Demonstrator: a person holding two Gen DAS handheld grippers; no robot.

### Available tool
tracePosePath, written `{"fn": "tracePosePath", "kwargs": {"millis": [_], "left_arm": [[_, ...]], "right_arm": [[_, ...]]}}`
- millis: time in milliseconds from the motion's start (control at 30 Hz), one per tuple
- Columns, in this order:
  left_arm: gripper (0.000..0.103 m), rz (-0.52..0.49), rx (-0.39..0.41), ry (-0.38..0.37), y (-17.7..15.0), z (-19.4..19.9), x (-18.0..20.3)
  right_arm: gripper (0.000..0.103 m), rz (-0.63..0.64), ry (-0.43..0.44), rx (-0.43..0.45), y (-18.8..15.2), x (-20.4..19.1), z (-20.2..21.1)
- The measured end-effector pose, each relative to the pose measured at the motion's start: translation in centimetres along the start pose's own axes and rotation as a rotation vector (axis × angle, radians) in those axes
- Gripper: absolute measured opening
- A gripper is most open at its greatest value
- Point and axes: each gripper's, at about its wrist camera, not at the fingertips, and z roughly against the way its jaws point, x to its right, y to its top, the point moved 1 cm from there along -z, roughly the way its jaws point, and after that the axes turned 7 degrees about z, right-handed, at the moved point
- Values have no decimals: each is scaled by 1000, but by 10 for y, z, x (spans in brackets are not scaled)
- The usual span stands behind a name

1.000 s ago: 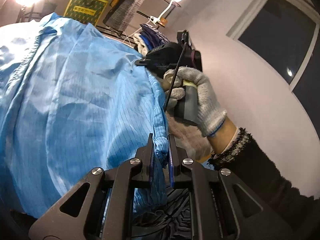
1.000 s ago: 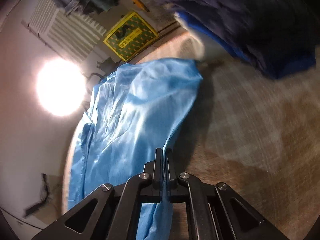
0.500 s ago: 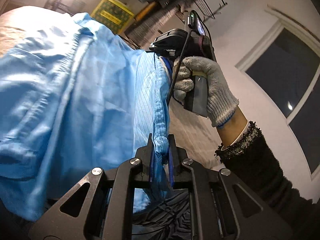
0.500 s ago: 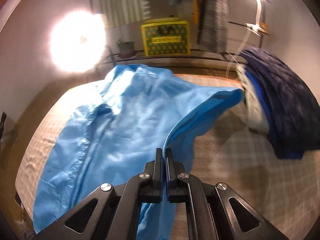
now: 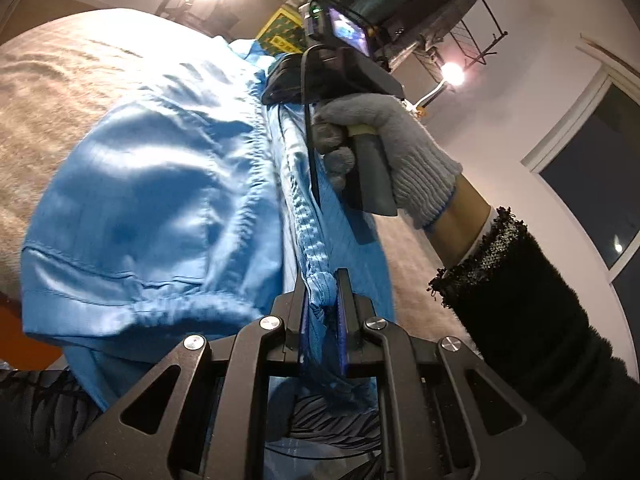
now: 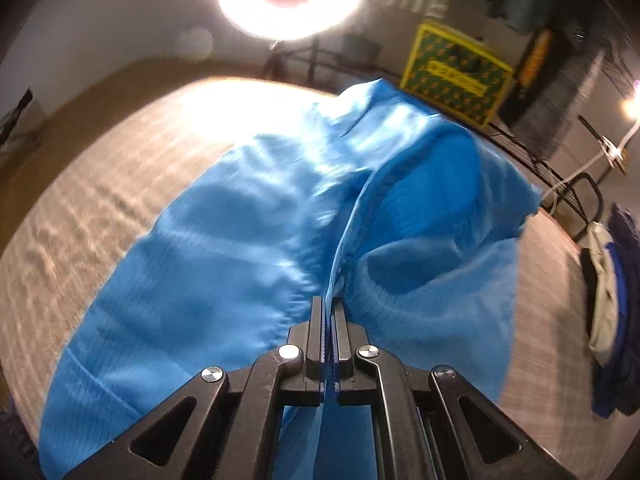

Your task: Fold large clothes

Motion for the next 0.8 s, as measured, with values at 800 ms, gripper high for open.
{"fn": "tracePosePath", "kwargs": {"millis": [800], "left_arm": [[25, -280, -11, 95, 92, 41, 47]], "right_arm": [[34, -391, 206, 226, -59, 206, 62]]}}
